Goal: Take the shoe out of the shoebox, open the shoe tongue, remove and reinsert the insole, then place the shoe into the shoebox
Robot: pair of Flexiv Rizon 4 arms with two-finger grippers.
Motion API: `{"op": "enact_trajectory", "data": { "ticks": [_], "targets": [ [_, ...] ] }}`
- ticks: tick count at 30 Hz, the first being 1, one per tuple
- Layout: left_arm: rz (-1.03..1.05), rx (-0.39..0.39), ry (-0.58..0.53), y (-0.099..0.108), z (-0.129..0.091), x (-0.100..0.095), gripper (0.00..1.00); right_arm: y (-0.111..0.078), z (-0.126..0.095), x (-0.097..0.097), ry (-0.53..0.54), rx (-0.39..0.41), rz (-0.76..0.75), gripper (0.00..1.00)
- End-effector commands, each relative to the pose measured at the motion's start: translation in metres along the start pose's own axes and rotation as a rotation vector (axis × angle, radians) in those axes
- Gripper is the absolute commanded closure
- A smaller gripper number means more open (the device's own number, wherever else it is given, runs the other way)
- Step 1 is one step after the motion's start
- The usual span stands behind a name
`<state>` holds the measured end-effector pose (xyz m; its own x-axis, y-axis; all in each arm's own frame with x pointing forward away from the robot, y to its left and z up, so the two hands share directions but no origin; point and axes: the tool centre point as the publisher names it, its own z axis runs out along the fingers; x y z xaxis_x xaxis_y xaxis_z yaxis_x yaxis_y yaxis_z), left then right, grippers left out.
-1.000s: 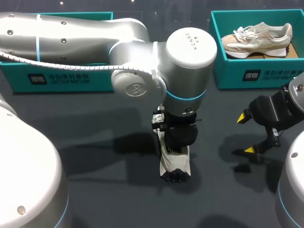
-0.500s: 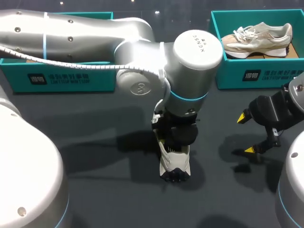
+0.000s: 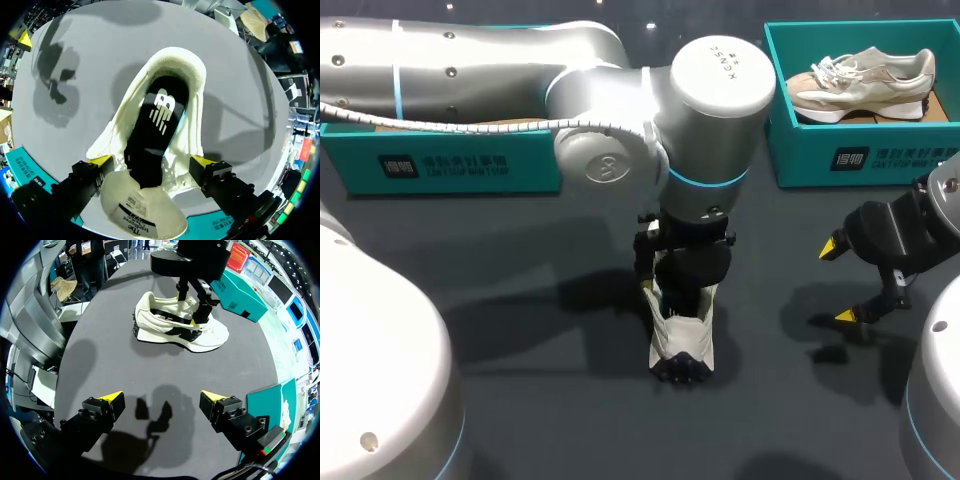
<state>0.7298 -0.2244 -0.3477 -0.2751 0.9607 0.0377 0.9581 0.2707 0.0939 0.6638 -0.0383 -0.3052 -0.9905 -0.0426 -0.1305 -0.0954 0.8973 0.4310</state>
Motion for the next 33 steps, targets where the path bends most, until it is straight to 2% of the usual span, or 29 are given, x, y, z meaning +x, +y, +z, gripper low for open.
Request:
{"op": "enact_trajectory", "data": {
  "ticks": [1,24,28,33],
  "targets": [
    [0.002,-0.002,-0.006,0.007,-0.003,0.003,0.00,0.000,-0.001,0.002,-0.002,0.003,0.000,0.00],
    [0.022,0.035,-0.046,0.040,-0.032,-0.002,0.00,0.000,-0.001,0.002,-0.002,0.003,0.000,0.00],
    [0.021,0.045,-0.066,0.052,-0.043,-0.002,0.00,0.000,-0.001,0.002,-0.002,0.003,0.000,0.00],
    [0.042,0.104,-0.075,0.075,-0.053,-0.004,0.00,0.000,-0.001,0.002,-0.002,0.003,0.000,0.00]
  ]
}}
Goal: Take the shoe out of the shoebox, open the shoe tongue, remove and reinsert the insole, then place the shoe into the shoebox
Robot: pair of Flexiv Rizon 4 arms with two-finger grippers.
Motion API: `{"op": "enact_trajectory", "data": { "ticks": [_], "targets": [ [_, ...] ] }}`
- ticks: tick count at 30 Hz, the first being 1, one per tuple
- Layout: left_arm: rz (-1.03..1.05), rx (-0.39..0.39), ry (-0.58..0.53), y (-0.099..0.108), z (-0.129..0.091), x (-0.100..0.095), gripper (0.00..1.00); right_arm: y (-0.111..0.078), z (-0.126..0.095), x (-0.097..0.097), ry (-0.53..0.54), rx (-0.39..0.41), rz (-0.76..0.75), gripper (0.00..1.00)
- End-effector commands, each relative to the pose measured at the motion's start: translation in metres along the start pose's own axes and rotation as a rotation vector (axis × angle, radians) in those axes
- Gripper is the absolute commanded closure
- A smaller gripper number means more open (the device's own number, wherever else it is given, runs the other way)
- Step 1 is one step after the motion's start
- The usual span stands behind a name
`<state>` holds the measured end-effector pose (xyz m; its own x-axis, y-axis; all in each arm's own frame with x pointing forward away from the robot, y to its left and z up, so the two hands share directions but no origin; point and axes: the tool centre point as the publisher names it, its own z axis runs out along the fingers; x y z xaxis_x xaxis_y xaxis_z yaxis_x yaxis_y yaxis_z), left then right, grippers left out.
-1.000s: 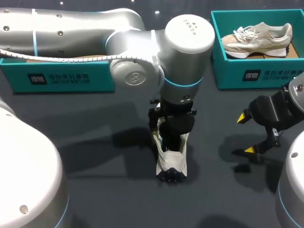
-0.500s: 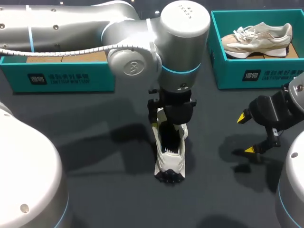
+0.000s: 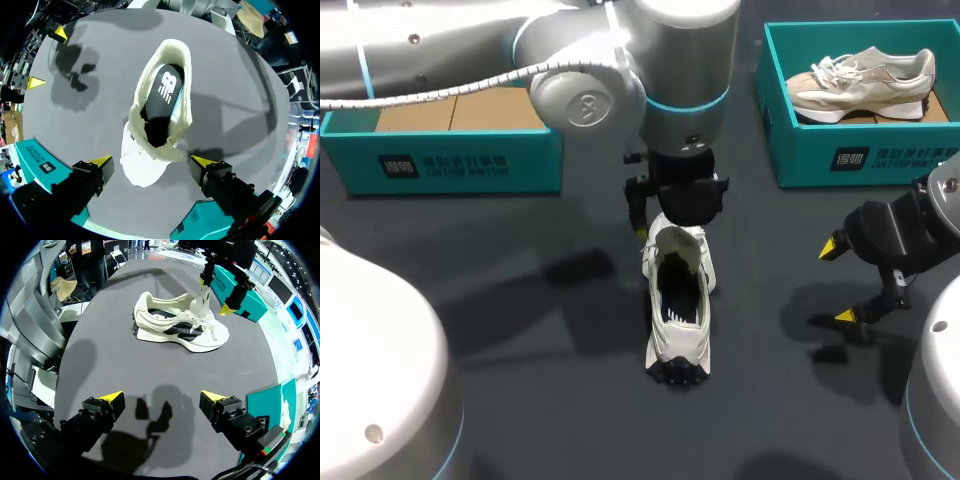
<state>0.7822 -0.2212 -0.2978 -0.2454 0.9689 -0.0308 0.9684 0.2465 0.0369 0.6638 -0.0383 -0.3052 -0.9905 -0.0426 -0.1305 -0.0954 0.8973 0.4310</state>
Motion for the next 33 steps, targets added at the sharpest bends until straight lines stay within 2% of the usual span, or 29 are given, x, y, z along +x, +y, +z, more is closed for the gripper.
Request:
{"op": "enact_trajectory", "data": {
  "ticks": [1,5,9,14,16,17,18,19,23,33],
  "targets": [
    [0.023,0.063,-0.004,0.025,-0.011,0.004,0.00,0.000,-0.001,0.002,-0.002,0.003,0.000,0.00],
    [0.039,0.087,-0.003,0.042,-0.019,0.002,0.00,0.000,-0.001,0.002,-0.002,0.003,0.000,0.00],
    [0.056,0.096,-0.008,0.051,-0.027,0.000,0.00,0.000,-0.001,0.002,-0.002,0.003,0.000,0.00],
    [0.070,0.089,-0.011,0.059,-0.036,-0.004,0.09,0.000,-0.001,0.002,-0.002,0.003,0.000,0.00],
    [0.062,0.094,-0.015,0.062,-0.036,-0.004,0.18,0.000,-0.001,0.002,-0.002,0.003,0.000,0.00],
    [0.059,0.093,-0.015,0.063,-0.036,-0.004,0.28,0.000,-0.001,0.002,-0.002,0.003,0.000,0.00],
    [0.058,0.094,-0.016,0.063,-0.036,-0.004,0.44,0.000,-0.001,0.002,-0.002,0.003,0.000,0.00],
    [0.059,0.095,-0.016,0.064,-0.036,-0.004,0.51,0.000,-0.001,0.002,-0.002,0.003,0.000,0.00],
    [0.070,0.101,-0.022,0.062,-0.035,-0.004,0.56,0.000,-0.001,0.002,-0.002,0.003,0.000,0.00],
    [0.102,0.123,-0.013,0.050,-0.022,-0.016,0.58,0.000,-0.001,0.002,-0.002,0.003,0.000,0.00]
  ]
}}
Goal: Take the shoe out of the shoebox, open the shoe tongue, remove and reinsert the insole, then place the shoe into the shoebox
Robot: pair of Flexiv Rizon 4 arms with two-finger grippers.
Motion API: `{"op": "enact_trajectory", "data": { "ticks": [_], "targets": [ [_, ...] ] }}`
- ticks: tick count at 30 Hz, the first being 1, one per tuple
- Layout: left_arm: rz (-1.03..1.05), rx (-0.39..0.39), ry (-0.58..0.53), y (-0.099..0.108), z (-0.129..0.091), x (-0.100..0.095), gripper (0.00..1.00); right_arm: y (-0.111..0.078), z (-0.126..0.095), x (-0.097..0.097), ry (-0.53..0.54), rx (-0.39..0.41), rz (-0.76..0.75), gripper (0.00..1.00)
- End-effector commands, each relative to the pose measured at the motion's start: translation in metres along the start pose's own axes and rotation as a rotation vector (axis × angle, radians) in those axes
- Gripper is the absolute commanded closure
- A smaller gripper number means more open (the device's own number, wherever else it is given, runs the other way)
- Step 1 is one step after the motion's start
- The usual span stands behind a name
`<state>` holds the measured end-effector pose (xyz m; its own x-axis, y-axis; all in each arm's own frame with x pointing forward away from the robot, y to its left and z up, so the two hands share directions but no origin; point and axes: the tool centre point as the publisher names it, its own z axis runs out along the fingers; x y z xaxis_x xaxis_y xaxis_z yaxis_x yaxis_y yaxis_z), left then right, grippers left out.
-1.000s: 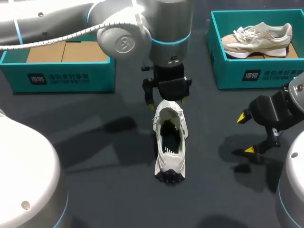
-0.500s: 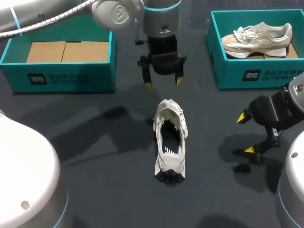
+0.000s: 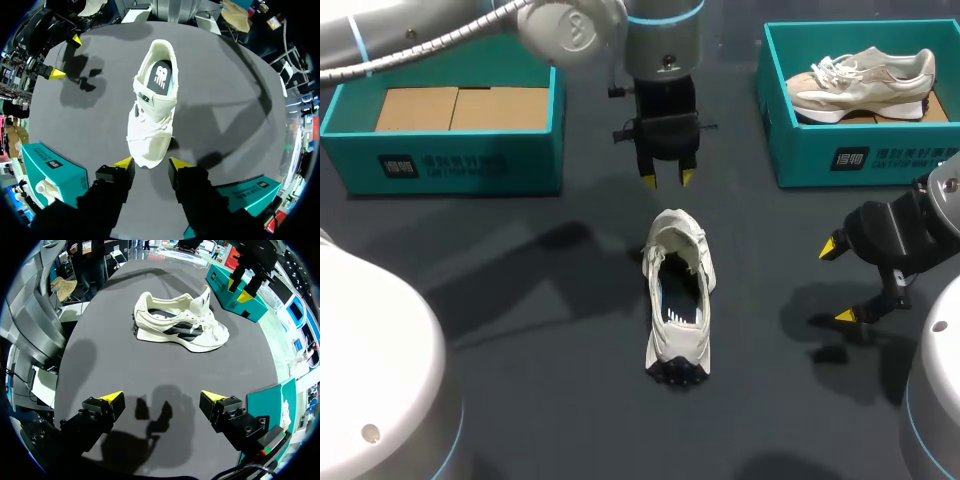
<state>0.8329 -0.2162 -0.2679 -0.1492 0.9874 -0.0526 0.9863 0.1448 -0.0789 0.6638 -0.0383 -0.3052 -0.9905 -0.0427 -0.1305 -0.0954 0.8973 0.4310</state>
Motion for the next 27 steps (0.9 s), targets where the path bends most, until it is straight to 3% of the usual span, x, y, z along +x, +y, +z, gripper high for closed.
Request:
{"op": "enact_trajectory", "data": {
  "ticks": [1,5,16,27],
  "targets": [
    [0.005,0.006,0.007,0.000,0.007,-0.009,0.58,0.000,-0.001,0.002,-0.002,0.003,0.000,0.00],
    [0.021,0.026,0.002,-0.007,0.014,-0.013,0.63,0.000,-0.001,0.002,-0.002,0.003,0.000,0.00],
    [0.049,0.082,0.008,-0.035,0.043,-0.014,0.64,0.000,-0.001,0.002,-0.002,0.003,0.000,0.00],
    [0.026,0.111,0.008,-0.072,0.067,0.005,0.62,0.000,-0.001,0.002,-0.002,0.003,0.000,0.00]
  ]
}}
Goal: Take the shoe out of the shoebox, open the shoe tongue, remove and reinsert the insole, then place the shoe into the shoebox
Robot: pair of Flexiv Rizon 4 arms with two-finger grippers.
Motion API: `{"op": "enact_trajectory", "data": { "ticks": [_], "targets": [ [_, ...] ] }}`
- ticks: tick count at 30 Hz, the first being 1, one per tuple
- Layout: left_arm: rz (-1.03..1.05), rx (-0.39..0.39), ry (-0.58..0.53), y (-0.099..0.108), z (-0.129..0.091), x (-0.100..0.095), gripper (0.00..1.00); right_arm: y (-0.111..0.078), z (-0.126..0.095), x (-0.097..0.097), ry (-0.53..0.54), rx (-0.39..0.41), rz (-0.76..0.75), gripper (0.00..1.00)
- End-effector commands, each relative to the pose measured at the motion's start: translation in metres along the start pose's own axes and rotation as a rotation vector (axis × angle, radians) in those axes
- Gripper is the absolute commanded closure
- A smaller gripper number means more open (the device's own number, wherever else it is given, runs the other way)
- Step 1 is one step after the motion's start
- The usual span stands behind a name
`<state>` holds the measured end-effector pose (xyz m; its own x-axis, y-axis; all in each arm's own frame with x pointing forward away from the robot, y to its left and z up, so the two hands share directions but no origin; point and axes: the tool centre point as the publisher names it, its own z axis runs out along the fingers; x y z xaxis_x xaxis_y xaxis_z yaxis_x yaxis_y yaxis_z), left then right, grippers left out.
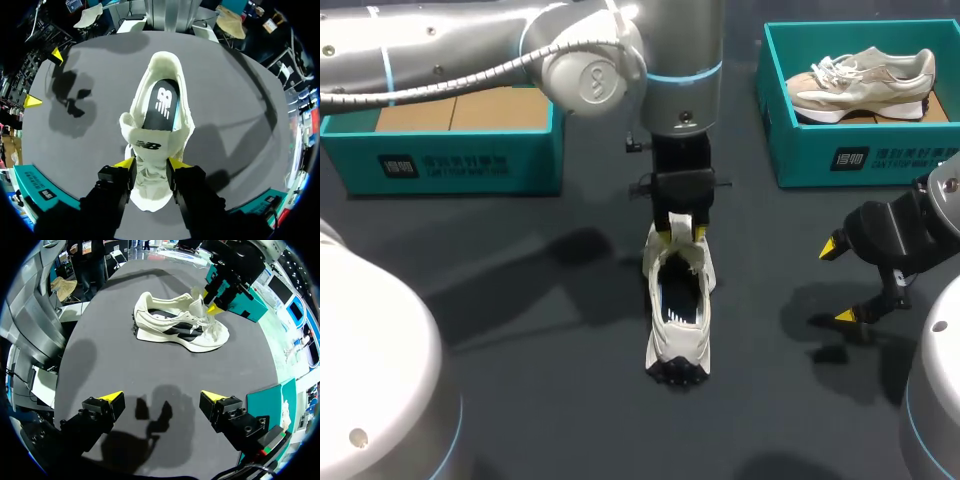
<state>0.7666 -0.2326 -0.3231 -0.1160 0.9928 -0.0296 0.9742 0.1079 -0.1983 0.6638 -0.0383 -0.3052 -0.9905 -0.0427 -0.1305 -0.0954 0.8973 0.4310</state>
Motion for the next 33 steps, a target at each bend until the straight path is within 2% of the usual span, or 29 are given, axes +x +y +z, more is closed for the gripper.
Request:
{"op": "enact_trajectory", "data": {
  "ticks": [1,5,9,13,18,26,29,33],
  "targets": [
    [-0.003,-0.008,-0.019,-0.009,0.009,0.008,0.63,0.000,-0.001,0.002,-0.002,0.003,0.000,0.00],
    [-0.007,0.001,-0.027,-0.013,0.010,0.011,0.62,0.000,-0.001,0.002,-0.002,0.003,0.000,0.00],
    [-0.007,-0.035,-0.065,-0.015,-0.006,0.015,0.63,0.000,-0.001,0.002,-0.002,0.003,0.000,0.00],
    [-0.001,-0.052,-0.085,-0.012,-0.017,0.010,0.63,0.000,-0.001,0.002,-0.002,0.003,0.000,0.00],
    [0.022,-0.052,-0.069,-0.020,-0.007,-0.004,0.66,0.000,-0.001,0.002,-0.002,0.003,0.000,0.00],
    [0.047,0.016,-0.003,-0.043,0.031,0.000,0.72,0.000,-0.001,0.002,-0.002,0.003,0.000,0.00],
    [0.046,0.001,0.003,-0.044,0.029,0.005,0.71,0.000,-0.001,0.002,-0.002,0.003,0.000,0.00],
    [0.043,-0.036,-0.044,-0.044,0.008,0.011,0.69,0.000,-0.001,0.002,-0.002,0.003,0.000,0.00]
  ]
}}
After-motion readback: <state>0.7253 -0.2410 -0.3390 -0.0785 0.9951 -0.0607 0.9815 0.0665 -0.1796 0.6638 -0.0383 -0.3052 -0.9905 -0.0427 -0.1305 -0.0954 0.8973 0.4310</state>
